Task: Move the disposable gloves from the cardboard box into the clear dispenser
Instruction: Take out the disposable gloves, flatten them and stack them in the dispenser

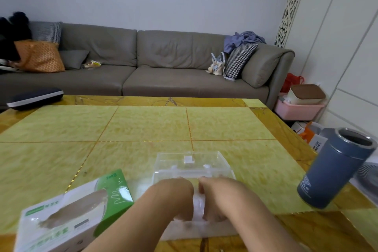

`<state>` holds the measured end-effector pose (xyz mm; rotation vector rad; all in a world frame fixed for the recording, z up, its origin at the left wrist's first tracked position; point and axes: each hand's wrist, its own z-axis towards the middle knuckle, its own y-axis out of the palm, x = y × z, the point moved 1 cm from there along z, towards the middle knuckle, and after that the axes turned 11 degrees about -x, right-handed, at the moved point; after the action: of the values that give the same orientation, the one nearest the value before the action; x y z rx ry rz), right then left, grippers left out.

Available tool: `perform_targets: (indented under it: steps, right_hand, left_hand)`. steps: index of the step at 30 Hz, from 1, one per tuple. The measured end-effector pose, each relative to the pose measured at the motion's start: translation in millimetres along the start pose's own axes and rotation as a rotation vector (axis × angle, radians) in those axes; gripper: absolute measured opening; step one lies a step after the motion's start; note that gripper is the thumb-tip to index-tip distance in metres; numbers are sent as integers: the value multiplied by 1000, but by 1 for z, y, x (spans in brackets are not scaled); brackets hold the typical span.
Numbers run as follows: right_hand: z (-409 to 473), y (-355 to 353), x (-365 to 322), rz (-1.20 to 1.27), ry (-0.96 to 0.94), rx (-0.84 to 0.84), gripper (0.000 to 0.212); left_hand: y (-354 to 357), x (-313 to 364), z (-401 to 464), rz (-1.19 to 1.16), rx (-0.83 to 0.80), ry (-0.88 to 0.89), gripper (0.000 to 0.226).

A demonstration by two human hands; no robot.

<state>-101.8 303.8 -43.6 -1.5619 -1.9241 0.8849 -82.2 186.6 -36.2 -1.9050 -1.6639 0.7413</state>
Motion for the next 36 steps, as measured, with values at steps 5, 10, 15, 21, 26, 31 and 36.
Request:
perform_targets:
  steps: [5, 10, 15, 21, 26, 31, 36]
  right_hand:
    - [-5, 7, 1, 115, 29, 65, 57]
    - [-20, 10, -7, 88, 9, 222, 40]
    - [-52, 7, -22, -20, 17, 427, 35]
    - [-72, 1, -58, 7, -11, 758, 37]
    - [-63, 30, -134, -36, -571, 648, 85]
    - [-21, 67, -168, -89, -667, 444, 79]
    - [-19, 67, -167, -151, -684, 406, 93]
  left_hand:
    - [7, -8, 2, -73, 69, 83, 43]
    - [19, -17, -24, -117, 320, 144, 24]
    - [27, -55, -58, -342, 667, 288, 46]
    - [68, -164, -68, -527, 827, -62, 16]
    - [92, -193, -58, -475, 598, -217, 24]
    - [93, -194, -46, -393, 528, -296, 24]
    - [90, -195, -25, -339, 538, -312, 37]
